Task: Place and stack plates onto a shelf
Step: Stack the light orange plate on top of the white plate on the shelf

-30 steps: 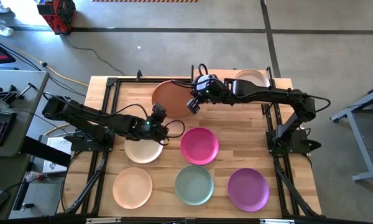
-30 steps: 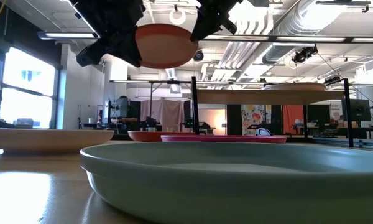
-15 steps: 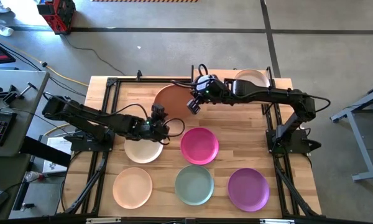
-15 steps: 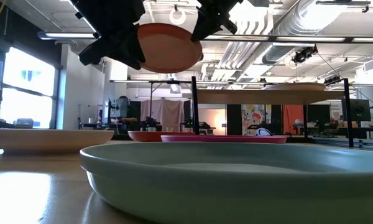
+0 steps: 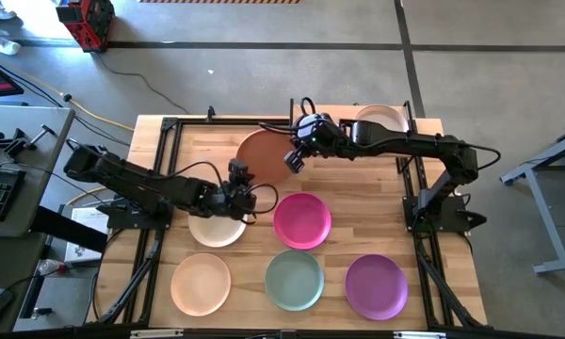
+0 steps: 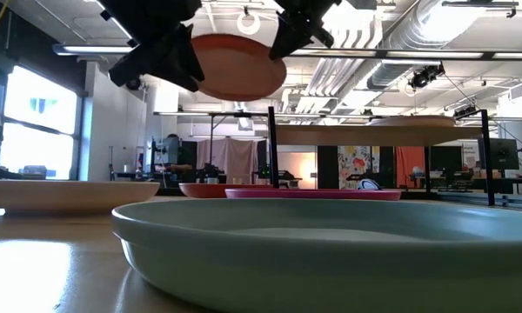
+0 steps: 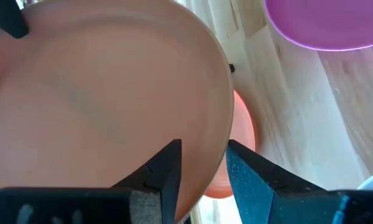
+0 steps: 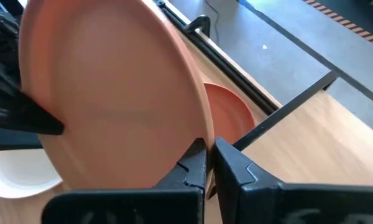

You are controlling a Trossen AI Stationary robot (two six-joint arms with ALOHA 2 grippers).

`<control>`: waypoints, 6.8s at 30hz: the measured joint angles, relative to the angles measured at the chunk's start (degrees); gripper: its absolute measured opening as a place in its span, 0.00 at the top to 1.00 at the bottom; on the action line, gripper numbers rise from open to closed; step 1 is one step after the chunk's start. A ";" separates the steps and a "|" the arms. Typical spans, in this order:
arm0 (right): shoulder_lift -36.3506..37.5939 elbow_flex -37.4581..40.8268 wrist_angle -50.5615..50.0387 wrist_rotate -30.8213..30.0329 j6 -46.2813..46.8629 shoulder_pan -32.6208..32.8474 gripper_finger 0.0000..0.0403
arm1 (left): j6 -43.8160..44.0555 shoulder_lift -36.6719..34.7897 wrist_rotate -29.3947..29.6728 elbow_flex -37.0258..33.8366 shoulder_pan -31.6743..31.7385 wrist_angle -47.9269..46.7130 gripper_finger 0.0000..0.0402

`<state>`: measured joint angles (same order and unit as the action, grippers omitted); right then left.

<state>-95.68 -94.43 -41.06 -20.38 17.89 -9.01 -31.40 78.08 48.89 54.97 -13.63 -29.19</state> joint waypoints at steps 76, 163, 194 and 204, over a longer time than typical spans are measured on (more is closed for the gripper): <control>48.02 36.16 -14.48 7.46 29.13 -41.70 1.00 | 16.41 0.00 0.78 0.01 -3.28 0.84 0.71; 48.14 39.06 -17.16 4.48 34.52 -40.31 0.83 | 18.30 0.02 0.34 0.01 1.77 3.50 0.71; 43.22 39.06 -23.04 8.13 30.04 -35.81 0.86 | 20.87 0.02 -0.72 0.01 1.77 3.59 0.71; 43.17 39.06 -22.74 8.13 31.15 -35.21 0.86 | 20.88 0.02 -0.75 0.01 1.77 3.58 0.71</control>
<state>-52.51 -55.37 -63.80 -12.25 49.04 -44.22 -10.51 78.11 48.14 54.98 -11.86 -25.61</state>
